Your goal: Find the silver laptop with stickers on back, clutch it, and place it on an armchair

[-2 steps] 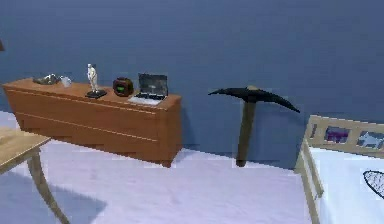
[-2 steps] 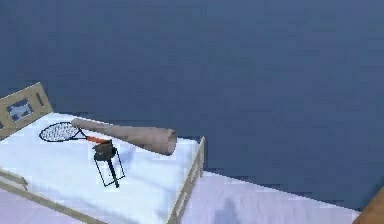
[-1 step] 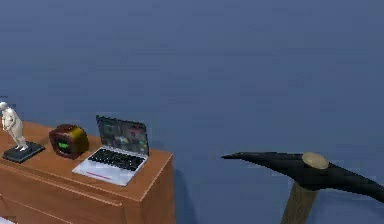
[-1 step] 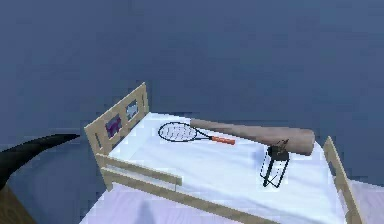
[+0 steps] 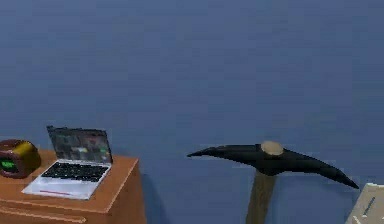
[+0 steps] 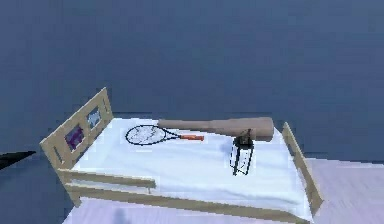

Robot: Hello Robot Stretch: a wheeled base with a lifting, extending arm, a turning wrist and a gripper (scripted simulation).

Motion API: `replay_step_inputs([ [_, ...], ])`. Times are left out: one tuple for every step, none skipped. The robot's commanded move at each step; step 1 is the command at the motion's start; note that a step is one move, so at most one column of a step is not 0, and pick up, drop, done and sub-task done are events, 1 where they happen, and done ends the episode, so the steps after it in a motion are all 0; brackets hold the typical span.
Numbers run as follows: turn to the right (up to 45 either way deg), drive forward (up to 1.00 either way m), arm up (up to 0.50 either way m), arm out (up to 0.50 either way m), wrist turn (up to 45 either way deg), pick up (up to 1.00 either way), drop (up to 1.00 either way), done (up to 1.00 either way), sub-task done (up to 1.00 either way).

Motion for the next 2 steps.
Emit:
replay_step_inputs([
  [0.0,0.1,0.0,0.0,0.0,0.0,0.0,0.0,0.0],
  [-45.0,0.0,0.0,0.0,0.0,0.0,0.0,0.0,0.0],
])
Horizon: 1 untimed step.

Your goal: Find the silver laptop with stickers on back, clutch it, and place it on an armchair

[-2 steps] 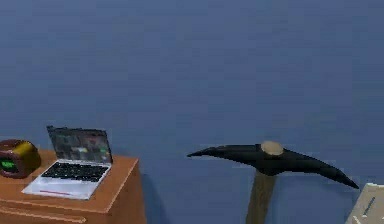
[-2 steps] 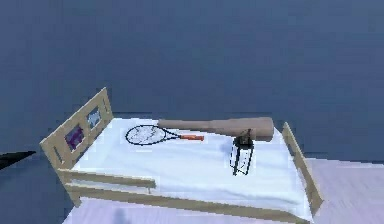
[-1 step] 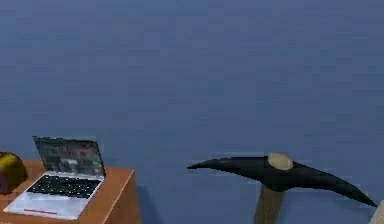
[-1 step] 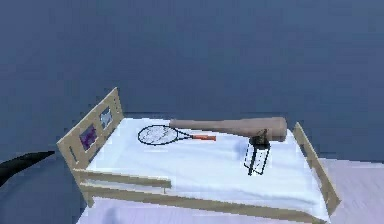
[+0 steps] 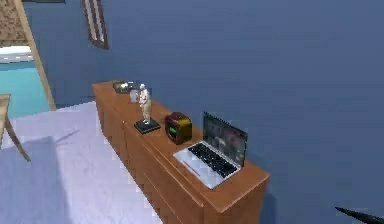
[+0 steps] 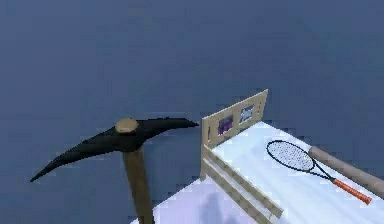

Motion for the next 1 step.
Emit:
replay_step_inputs([
  [-45.0,0.0,0.0,0.0,0.0,0.0,0.0,0.0,0.0],
])
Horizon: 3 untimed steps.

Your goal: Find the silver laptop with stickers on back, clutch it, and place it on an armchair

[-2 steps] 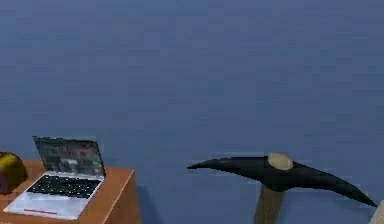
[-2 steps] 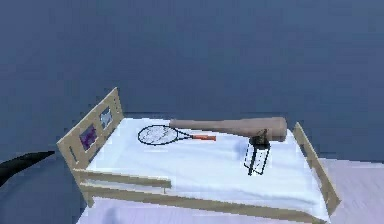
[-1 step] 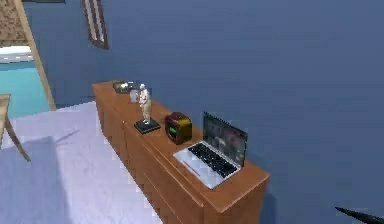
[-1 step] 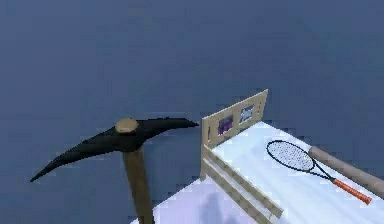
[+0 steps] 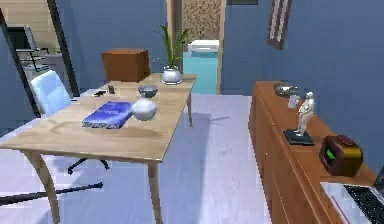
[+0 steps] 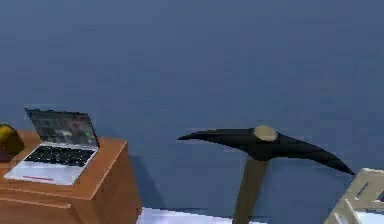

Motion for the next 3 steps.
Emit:
replay_step_inputs([
  [-36.0,0.0,0.0,0.0,0.0,0.0,0.0,0.0,0.0],
  [0.0,0.0,0.5,0.0,0.0,0.0,0.0,0.0,0.0],
  [0.0,0.0,0.28,0.0,0.0,0.0,0.0,0.0,0.0],
])
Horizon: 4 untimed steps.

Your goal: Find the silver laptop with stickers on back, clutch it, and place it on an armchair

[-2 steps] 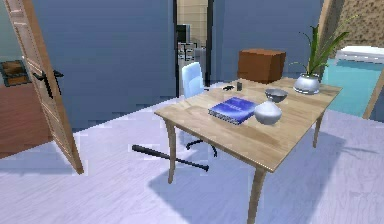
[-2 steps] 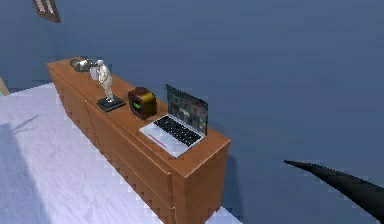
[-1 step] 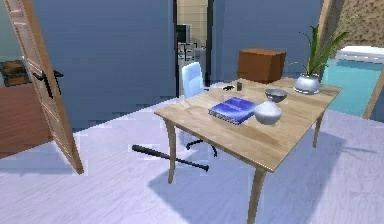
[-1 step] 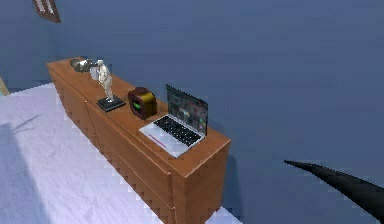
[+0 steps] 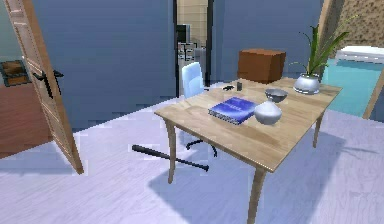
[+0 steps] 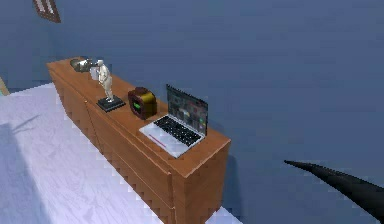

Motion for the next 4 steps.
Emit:
replay_step_inputs([
  [0.0,0.0,0.0,0.44,0.0,0.0,0.0,0.0,0.0],
  [0.0,0.0,0.0,0.0,45.0,0.0,0.0,0.0,0.0],
  [0.0,0.0,0.0,0.0,45.0,0.0,0.0,0.0,0.0],
  [0.0,0.0,0.0,0.0,45.0,0.0,0.0,0.0,0.0],
])
